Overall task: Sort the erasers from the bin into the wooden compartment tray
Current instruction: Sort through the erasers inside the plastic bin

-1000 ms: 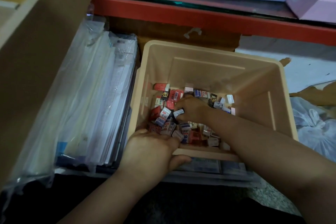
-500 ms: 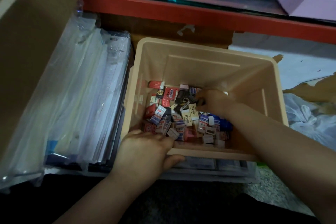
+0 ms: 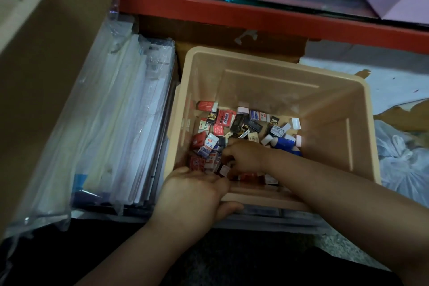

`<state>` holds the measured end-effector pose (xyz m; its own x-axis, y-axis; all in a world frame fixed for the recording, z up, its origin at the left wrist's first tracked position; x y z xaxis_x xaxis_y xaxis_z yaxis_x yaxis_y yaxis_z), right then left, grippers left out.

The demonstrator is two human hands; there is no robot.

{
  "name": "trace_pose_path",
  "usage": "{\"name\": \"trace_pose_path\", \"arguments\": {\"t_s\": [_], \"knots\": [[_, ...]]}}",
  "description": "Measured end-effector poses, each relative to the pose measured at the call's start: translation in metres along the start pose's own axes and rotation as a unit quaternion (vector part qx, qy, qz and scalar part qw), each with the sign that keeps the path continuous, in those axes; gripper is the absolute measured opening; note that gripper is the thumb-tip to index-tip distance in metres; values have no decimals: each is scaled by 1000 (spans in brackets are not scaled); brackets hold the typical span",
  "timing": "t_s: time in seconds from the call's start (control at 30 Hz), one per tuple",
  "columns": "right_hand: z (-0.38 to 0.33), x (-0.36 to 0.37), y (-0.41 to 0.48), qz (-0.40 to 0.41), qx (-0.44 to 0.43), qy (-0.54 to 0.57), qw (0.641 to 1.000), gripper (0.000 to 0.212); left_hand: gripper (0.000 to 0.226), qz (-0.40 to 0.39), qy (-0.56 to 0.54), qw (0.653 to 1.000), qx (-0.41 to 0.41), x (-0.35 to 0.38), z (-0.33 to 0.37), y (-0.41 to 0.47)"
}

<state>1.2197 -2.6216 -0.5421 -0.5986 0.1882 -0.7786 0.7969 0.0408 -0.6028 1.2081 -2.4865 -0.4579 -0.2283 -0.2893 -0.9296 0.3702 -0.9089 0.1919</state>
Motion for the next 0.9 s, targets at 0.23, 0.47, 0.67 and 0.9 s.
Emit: {"name": "trace_pose_path", "arguments": {"t_s": [0.23, 0.47, 0.67, 0.9], "knots": [[2, -6, -5, 44, -12, 74, 996, 23, 47, 3, 9, 1000, -3, -1, 0, 2], [26, -20, -18, 56, 59, 217, 973, 25, 46, 12, 16, 1000, -2, -2, -1, 4], [82, -19, -45, 21, 170, 225, 959, 7, 45, 11, 13, 1000, 0, -2, -2, 5], [78, -31, -31, 92, 193, 97, 972, 25, 48, 1, 9, 1000, -5, 0, -2, 4]]}}
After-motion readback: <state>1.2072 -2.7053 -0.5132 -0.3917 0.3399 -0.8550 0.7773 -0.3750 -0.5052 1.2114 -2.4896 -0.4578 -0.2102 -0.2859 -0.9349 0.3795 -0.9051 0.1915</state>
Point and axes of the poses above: each hand's wrist, its own y-axis towards the middle knuckle, its own x-axis out of the palm, z = x × y, the point moved 5 cm from there along y, towards the middle knuckle, and after that the axes turned 8 degrees about -y, right-handed, at the moved point
